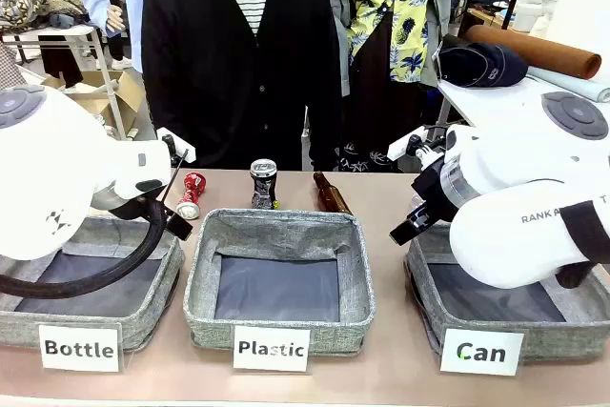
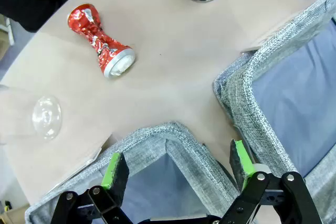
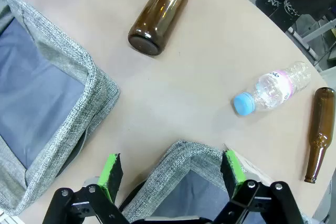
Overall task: Sort the can waste into the basket.
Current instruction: Pick up the can waste from the table and place it in the right Fabric basket.
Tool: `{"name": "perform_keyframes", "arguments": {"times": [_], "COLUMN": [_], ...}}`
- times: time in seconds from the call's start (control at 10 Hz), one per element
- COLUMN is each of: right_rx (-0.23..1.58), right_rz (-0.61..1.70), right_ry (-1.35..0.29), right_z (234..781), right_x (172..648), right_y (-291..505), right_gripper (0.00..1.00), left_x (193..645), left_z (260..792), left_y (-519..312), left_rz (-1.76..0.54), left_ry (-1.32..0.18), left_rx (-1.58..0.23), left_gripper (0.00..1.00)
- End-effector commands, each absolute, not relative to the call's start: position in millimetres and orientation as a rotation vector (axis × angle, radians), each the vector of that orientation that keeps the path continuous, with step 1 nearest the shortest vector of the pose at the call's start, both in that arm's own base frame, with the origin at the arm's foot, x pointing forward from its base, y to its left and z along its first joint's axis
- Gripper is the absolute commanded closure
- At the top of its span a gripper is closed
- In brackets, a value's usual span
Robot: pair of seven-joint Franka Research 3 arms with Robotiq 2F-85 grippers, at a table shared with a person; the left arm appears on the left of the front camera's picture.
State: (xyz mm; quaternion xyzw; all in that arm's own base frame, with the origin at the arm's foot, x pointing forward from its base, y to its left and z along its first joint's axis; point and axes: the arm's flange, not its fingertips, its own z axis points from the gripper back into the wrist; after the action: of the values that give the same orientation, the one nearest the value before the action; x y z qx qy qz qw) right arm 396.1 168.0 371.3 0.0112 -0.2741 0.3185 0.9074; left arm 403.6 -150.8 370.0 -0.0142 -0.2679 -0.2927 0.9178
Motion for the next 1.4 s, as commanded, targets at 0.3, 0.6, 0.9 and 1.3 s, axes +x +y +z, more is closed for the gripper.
{"name": "perform_keyframes", "arguments": {"times": [0.3, 0.6, 0.9, 1.3], "right_rx": [0.023, 0.023, 0.023, 0.296], "right_rz": [0.657, 0.657, 0.657, 0.544], "right_ry": [-0.566, -0.566, -0.566, -0.472], "right_z": [371.4, 371.4, 371.4, 501.4], "right_x": [396.1, 396.1, 396.1, 340.4], "right_y": [168.0, 168.0, 168.0, 182.7], "right_gripper": [0.00, 0.00, 0.00, 0.00], "left_x": [403.5, 403.5, 403.5, 344.8], "left_z": [370.0, 370.0, 370.0, 501.9], "left_y": [-150.8, -150.8, -150.8, -137.1], "left_rz": [-0.602, -0.602, -0.602, -0.441], "left_ry": [-0.551, -0.551, -0.551, -0.529], "left_rx": [-0.029, -0.029, -0.029, -0.440], "left_gripper": [0.00, 0.00, 0.00, 0.00]}}
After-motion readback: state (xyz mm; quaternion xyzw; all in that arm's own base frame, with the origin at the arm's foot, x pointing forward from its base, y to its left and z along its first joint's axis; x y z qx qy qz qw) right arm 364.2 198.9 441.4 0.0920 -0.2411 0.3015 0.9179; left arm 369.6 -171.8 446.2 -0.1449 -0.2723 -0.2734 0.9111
